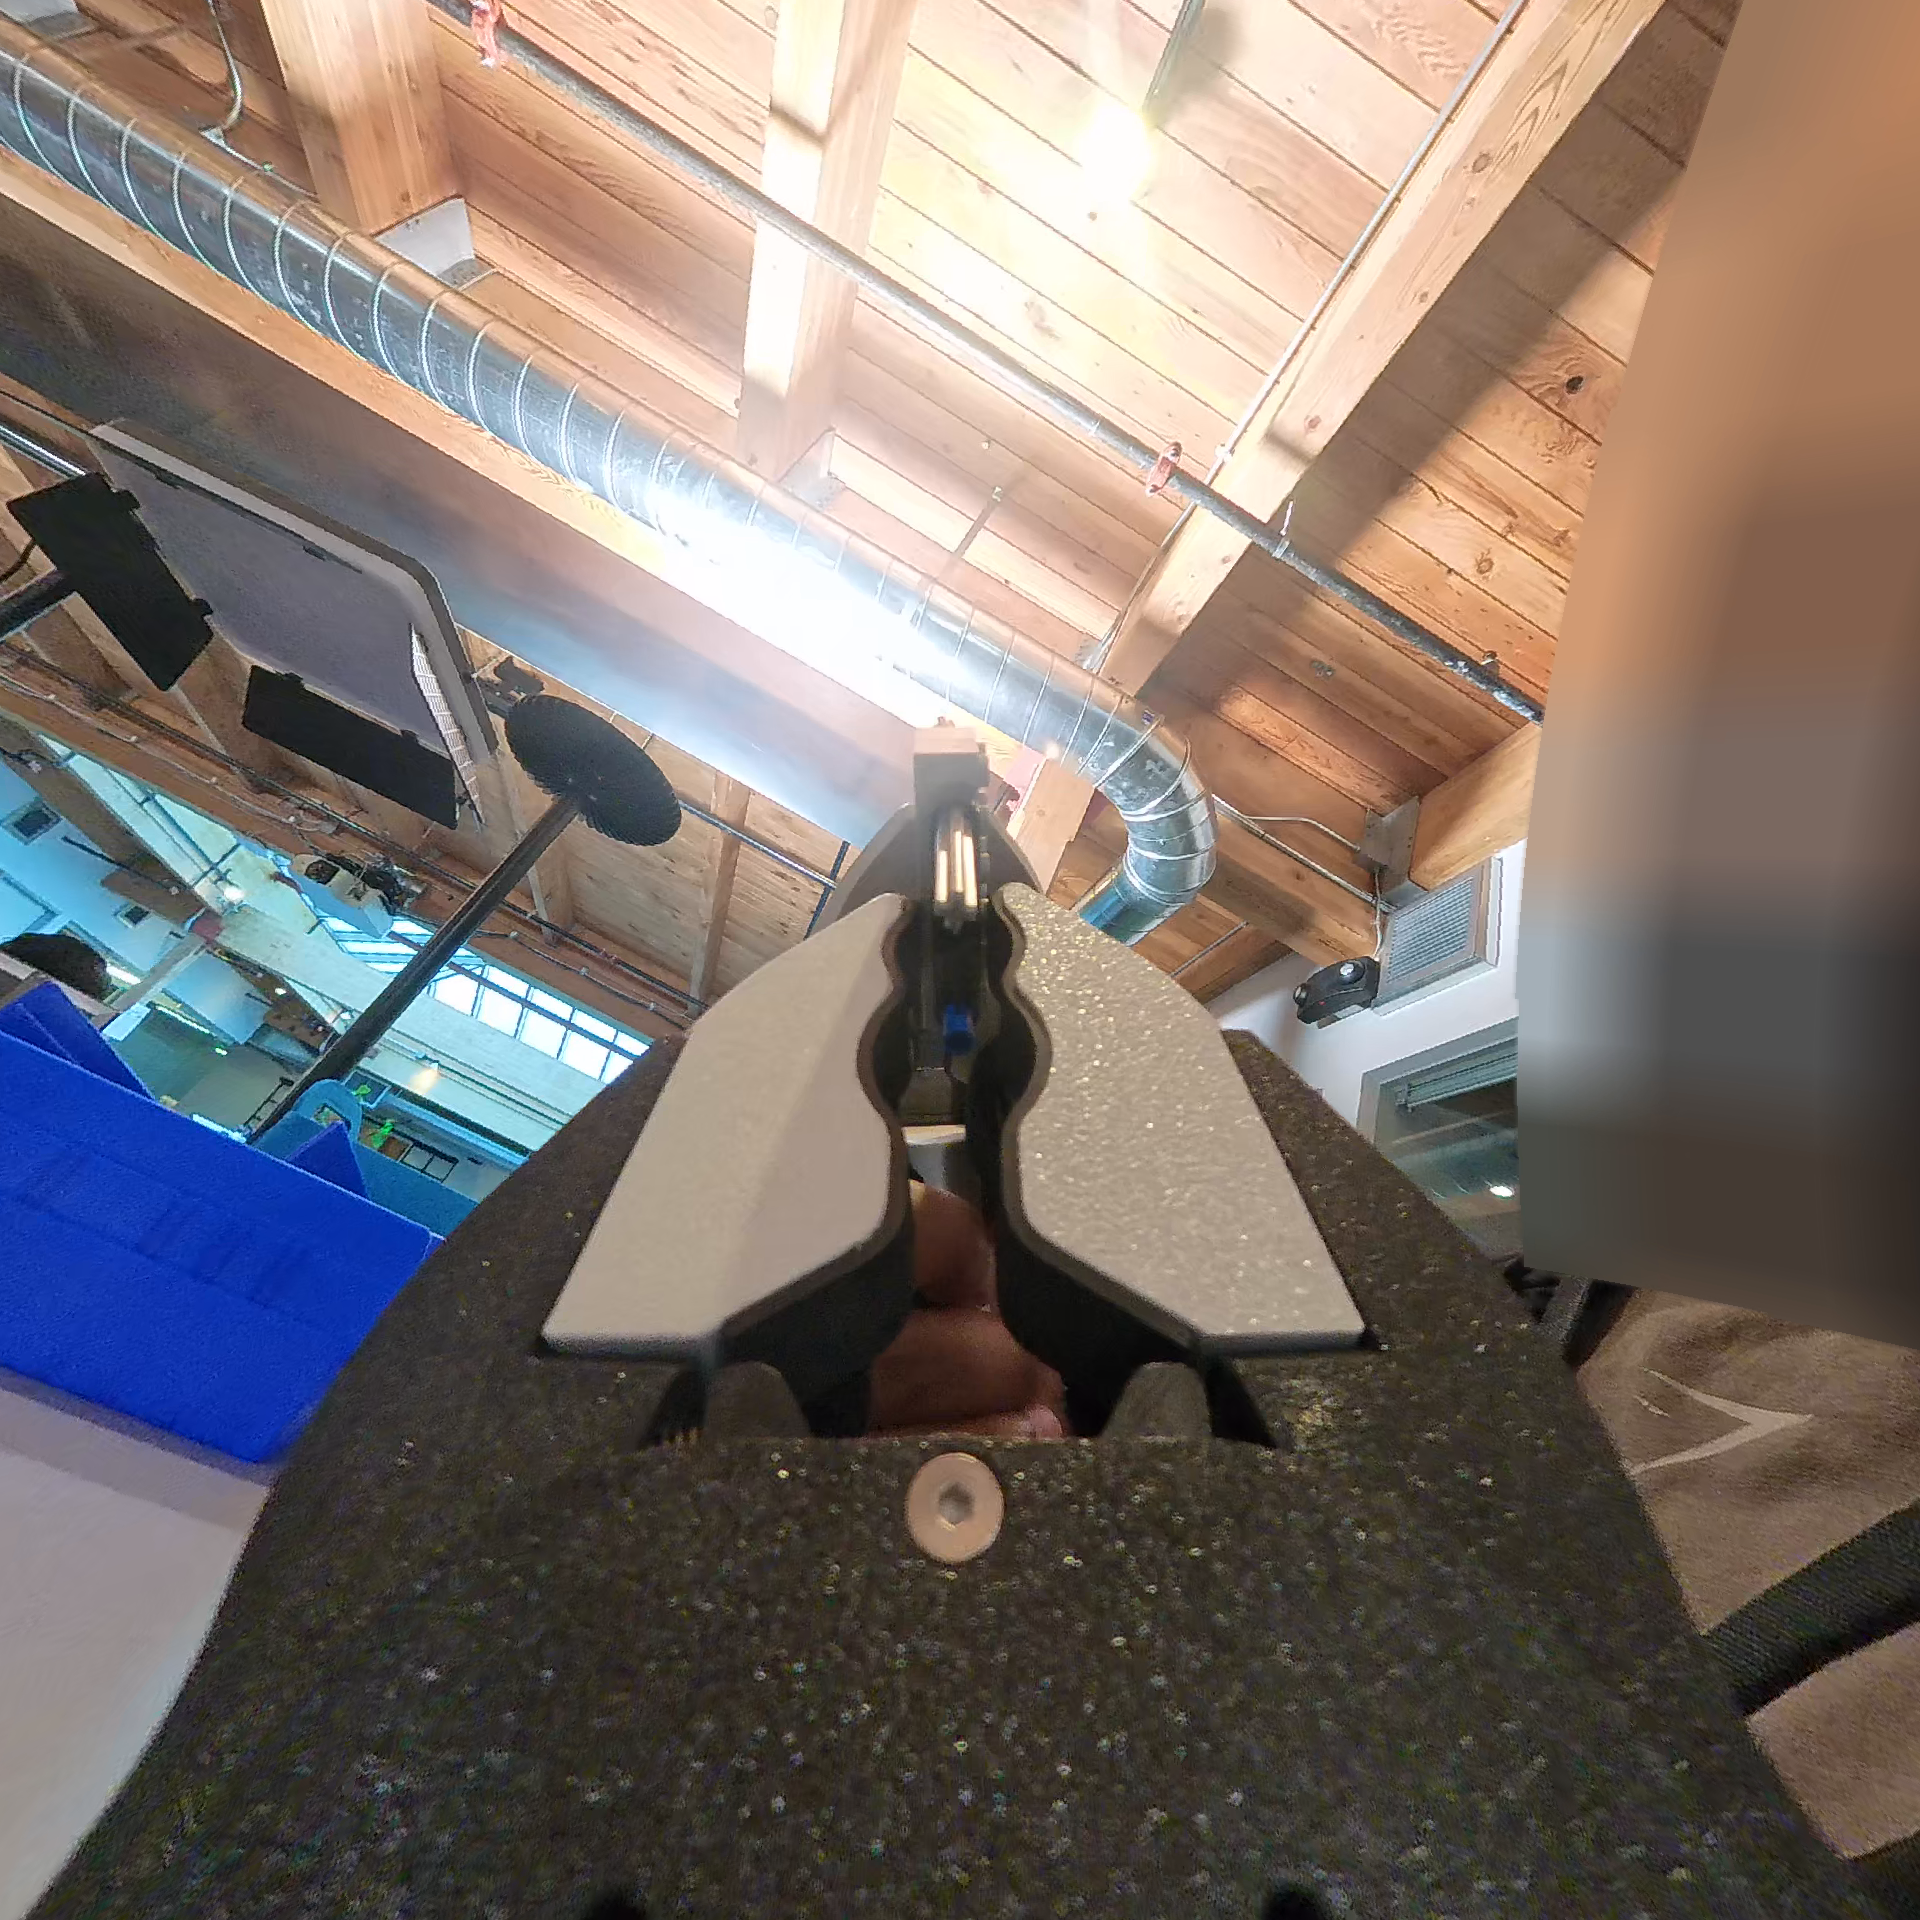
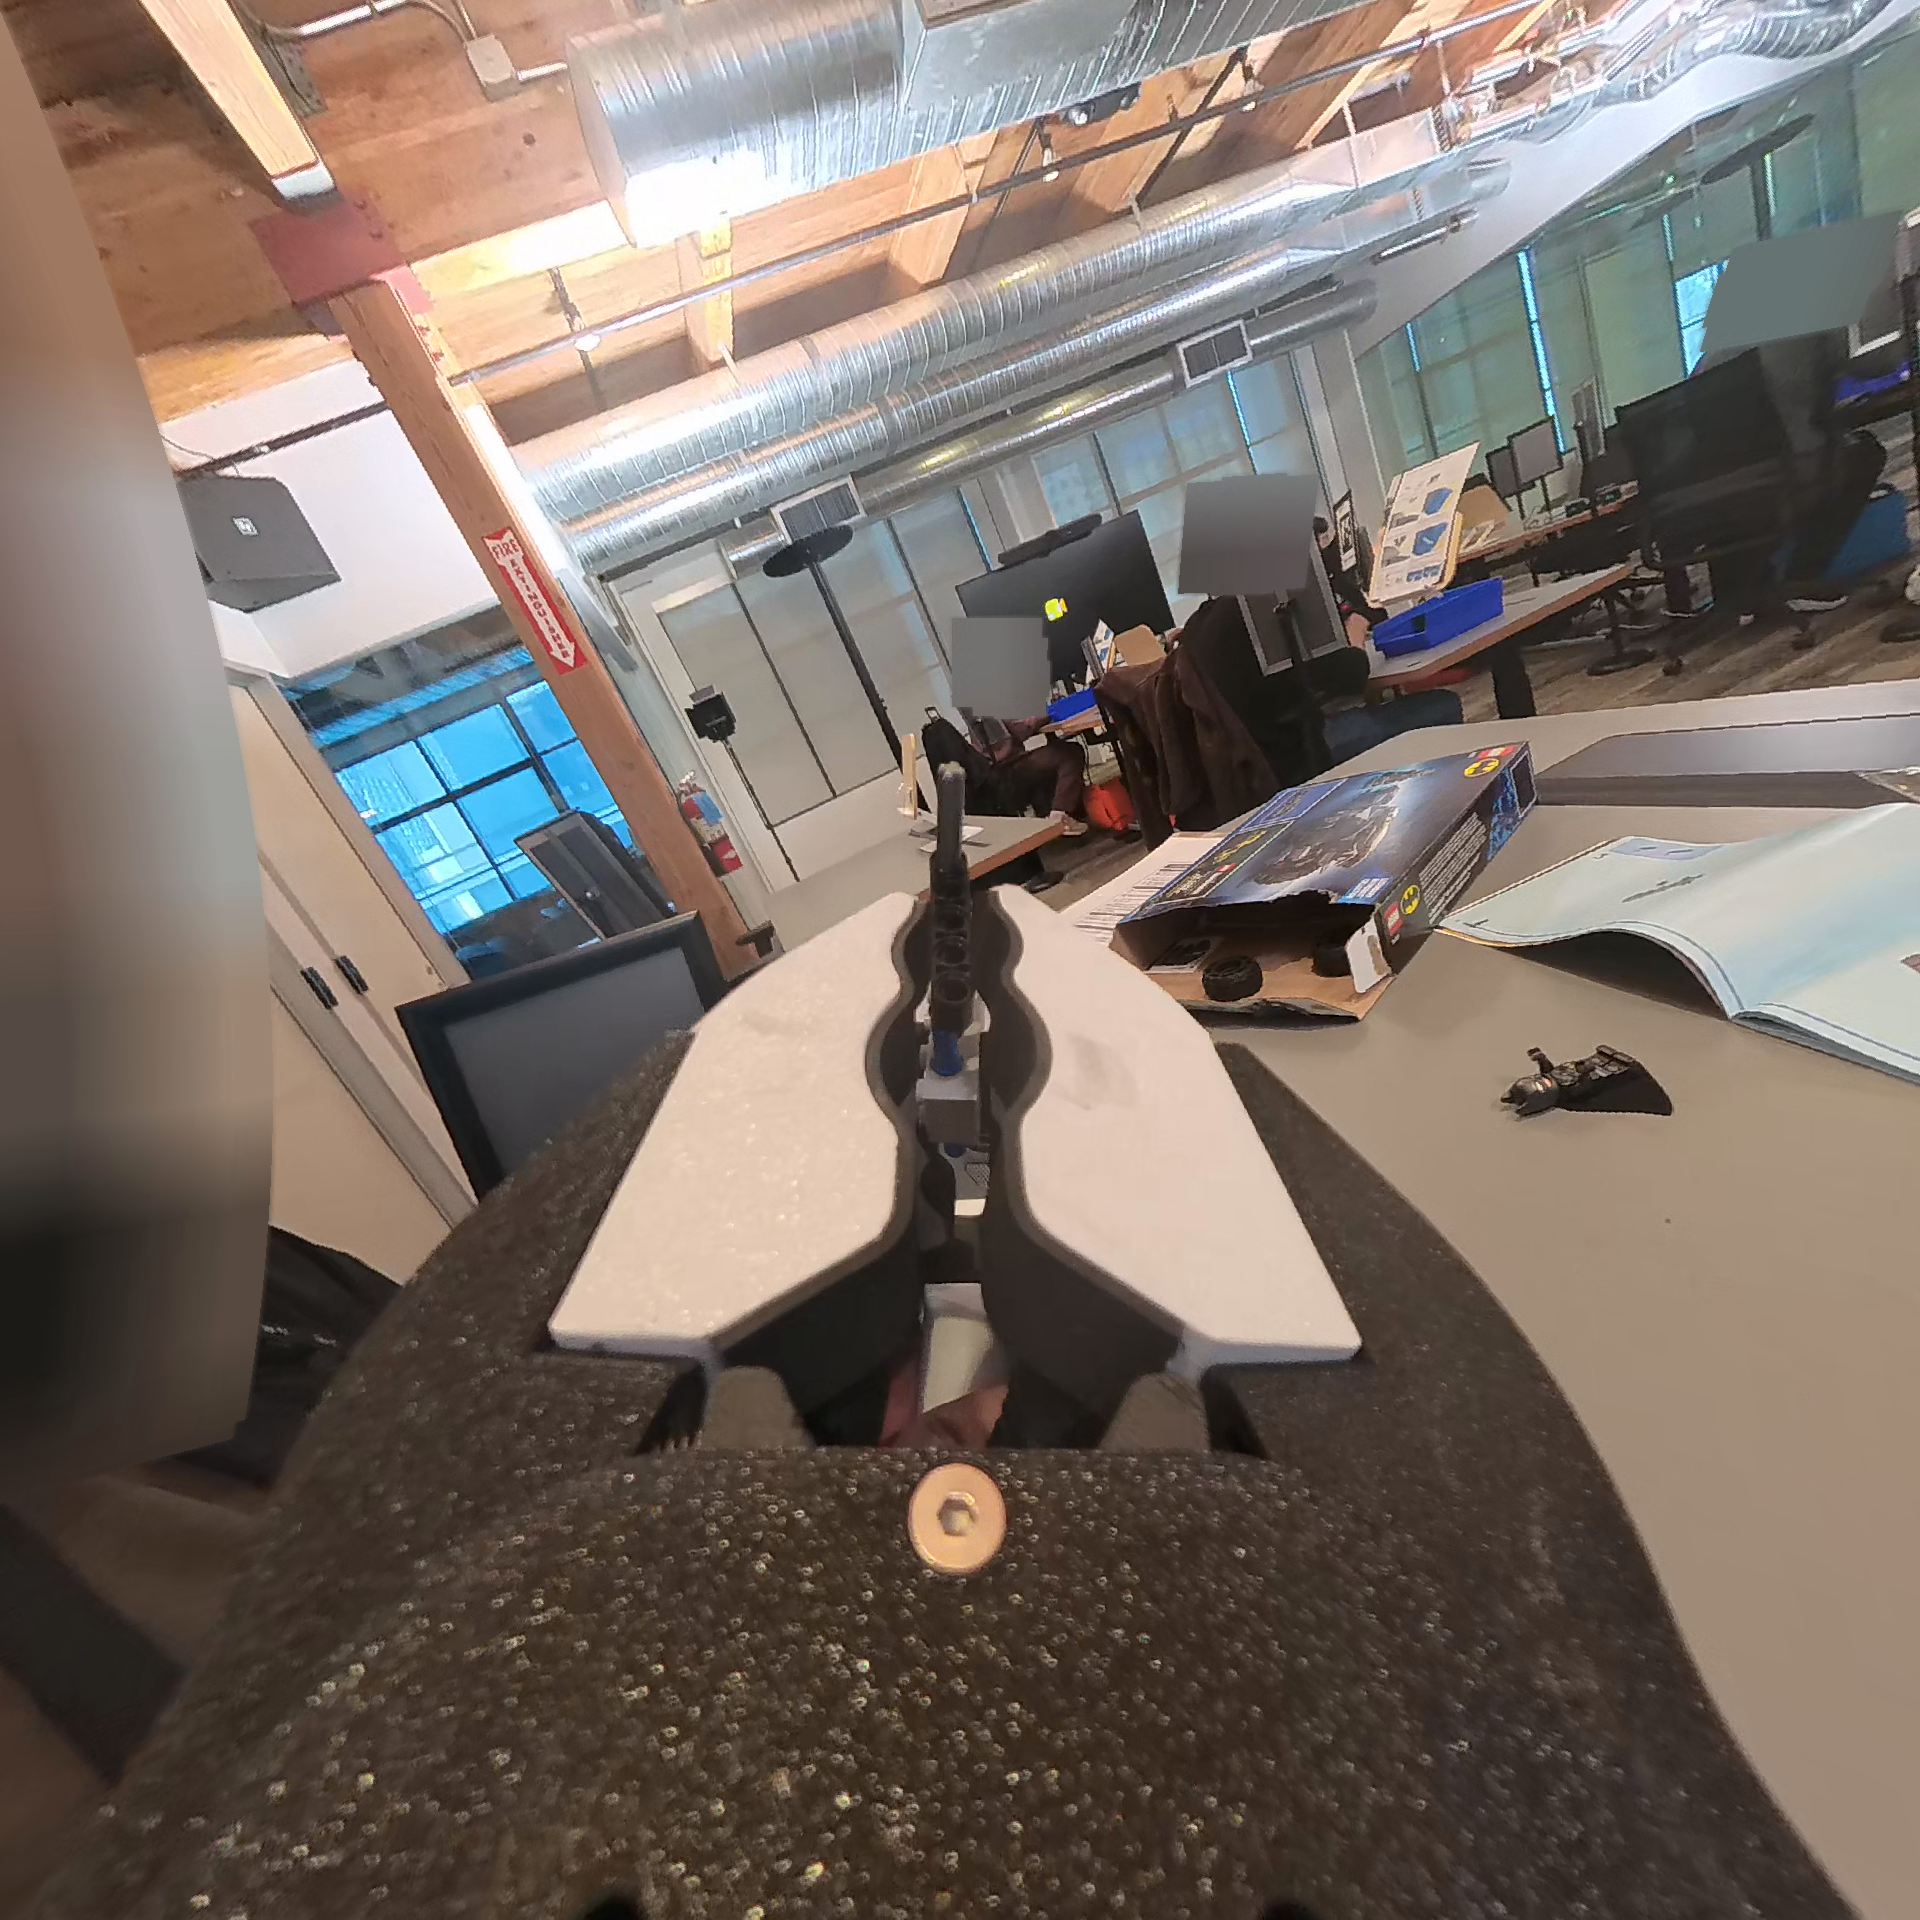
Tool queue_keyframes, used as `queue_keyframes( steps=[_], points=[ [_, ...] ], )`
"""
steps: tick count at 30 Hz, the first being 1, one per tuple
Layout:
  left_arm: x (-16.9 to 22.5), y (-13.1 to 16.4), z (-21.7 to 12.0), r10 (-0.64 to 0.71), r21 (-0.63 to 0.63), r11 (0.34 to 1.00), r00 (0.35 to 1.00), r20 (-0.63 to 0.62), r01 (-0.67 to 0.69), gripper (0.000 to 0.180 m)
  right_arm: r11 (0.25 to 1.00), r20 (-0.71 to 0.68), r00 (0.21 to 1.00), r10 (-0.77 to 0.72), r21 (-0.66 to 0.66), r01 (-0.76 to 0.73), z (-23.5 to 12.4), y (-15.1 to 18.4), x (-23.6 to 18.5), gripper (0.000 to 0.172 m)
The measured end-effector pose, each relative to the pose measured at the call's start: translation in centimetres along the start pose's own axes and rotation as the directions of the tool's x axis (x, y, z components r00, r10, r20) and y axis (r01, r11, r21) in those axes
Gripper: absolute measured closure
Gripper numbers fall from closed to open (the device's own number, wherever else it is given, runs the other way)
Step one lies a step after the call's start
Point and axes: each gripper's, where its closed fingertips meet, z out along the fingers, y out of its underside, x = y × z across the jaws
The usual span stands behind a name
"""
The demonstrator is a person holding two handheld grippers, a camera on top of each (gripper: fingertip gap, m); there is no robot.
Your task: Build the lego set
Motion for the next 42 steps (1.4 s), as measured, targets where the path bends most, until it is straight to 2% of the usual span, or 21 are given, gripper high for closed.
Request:
queue_keyframes(
  steps=[15, 38, 42],
  points=[
    [-0.42, 0.27, -0.01, -0.004, -0.012, 1.000, 1.000, 0.022, 0.004, 0.169, 0.997, 0.010, 0.999, 0.036, 0.067, -0.037, -0.05, 0.03, 0.24, 0.164],
    [-0.59, 0.07, -0.15, -0.013, -0.001, 1.000, 1.000, 0.022, 0.013, 0.169, 0.996, -0.027, 0.999, -0.028, 0.084, 0.030, -0.24, 0.20, 0.48, 0.163],
    [-0.56, 0.07, -0.14, -0.010, -0.004, 1.000, 1.000, 0.021, 0.010, 0.169, 0.996, -0.027, 0.999, -0.038, 0.084, 0.040, -0.30, 0.15, 0.52, 0.170]
  ],
)
